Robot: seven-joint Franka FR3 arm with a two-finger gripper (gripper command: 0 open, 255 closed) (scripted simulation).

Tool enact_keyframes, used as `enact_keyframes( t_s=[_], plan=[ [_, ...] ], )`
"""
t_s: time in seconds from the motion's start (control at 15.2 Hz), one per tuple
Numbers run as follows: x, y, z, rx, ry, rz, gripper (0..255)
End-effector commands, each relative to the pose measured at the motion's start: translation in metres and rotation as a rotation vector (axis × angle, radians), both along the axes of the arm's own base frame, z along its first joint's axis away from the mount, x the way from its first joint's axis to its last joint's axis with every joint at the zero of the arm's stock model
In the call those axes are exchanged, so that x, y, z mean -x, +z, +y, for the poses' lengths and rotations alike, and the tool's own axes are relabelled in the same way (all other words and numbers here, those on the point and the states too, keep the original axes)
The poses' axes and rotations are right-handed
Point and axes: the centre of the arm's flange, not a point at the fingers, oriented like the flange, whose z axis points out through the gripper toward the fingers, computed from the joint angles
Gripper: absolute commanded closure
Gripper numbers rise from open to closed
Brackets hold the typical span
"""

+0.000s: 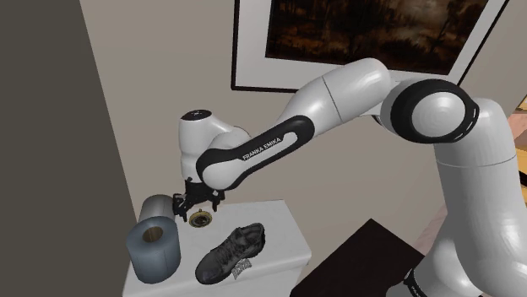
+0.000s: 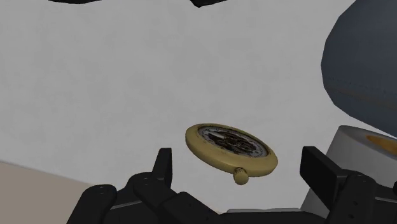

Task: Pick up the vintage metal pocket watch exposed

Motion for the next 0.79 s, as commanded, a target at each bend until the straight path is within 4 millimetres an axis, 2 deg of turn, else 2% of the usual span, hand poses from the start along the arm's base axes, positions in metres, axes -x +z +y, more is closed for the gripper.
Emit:
enact_keyframes(
  t_s=[0.0, 0.07, 0.13, 0.73],
  plan=[
    [0.0004, -0.0095, -0.0005, 0.000, 0.000, 0.000, 0],
    [0.0005, -0.0095, -0.0005, 0.000, 0.000, 0.000, 0],
    [0.0006, -0.0091, -0.0005, 0.000, 0.000, 0.000, 255],
    [0.0004, -0.0095, -0.0005, 0.000, 0.000, 0.000, 255]
  ],
)
